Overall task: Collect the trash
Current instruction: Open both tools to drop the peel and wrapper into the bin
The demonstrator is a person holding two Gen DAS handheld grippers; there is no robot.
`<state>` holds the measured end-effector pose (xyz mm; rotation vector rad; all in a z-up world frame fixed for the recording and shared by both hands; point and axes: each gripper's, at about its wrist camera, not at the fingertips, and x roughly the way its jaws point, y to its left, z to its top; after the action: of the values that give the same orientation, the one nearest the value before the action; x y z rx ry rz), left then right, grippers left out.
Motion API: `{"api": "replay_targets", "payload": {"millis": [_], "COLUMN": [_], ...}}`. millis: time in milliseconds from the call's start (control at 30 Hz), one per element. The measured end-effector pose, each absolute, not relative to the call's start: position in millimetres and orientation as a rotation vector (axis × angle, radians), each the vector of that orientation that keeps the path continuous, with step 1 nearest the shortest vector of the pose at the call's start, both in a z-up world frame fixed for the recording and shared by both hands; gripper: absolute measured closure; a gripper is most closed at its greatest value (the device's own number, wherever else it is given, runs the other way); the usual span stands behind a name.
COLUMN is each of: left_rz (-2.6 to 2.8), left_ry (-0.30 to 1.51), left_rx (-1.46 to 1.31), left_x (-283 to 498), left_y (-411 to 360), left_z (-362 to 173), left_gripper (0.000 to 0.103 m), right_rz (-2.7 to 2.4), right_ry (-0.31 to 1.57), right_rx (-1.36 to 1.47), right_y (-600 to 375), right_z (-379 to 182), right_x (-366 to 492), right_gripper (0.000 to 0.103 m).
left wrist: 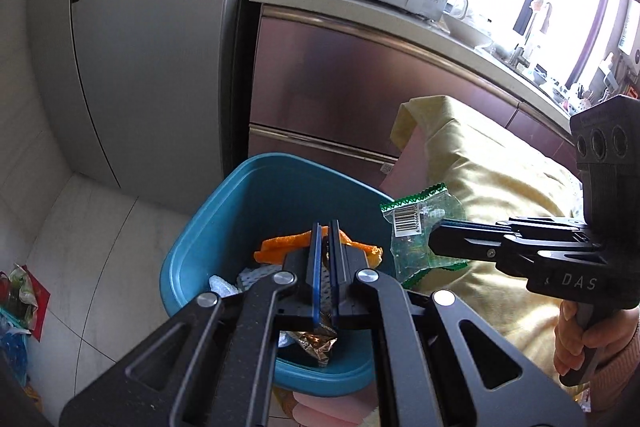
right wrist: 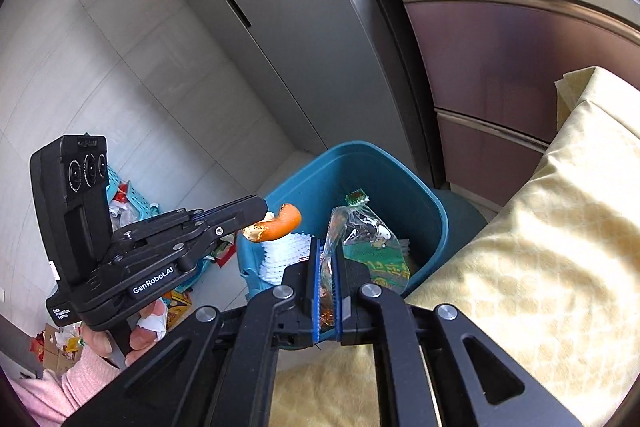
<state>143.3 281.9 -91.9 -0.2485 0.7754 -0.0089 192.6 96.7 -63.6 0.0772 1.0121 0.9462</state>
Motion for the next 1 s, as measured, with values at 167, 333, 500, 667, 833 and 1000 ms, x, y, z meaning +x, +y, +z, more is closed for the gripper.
{"api": "replay_targets", "payload": {"millis": [167,333,500,667,833,1000], "left_rz": [0.010,0.022,0.028,0.014,-0.030,-0.121], "left_ry": [0.816,0.845,0.846,0.815,0.755,0.689], "left_rx": [-0.251,-0.273,-0.287,-0.282,-0.246,-0.201], "left_x": [157,167,169,160,148,133], "left_y": [283,285,286,281,261,227], "left_z": [-108,-122,-128,-119,-98,-74], "left_gripper": [0.099,0.099,0.099,0.095,0.087,0.079], "right_rz": [0.920,0.906,0.904,0.909,0.917,0.887], "right_ry": [1.042,1.053,1.051,1.027,0.967,0.896], "right_rx": [0.062,0.056,0.073,0.082,0.087,0.122], "right_y": [105,110,106,95,71,26], "right_z": [-72,-78,-78,-71,-54,-38], "right_x": [193,193,191,182,168,153], "right_gripper": [0.096,0.092,0.091,0.088,0.081,0.077]}}
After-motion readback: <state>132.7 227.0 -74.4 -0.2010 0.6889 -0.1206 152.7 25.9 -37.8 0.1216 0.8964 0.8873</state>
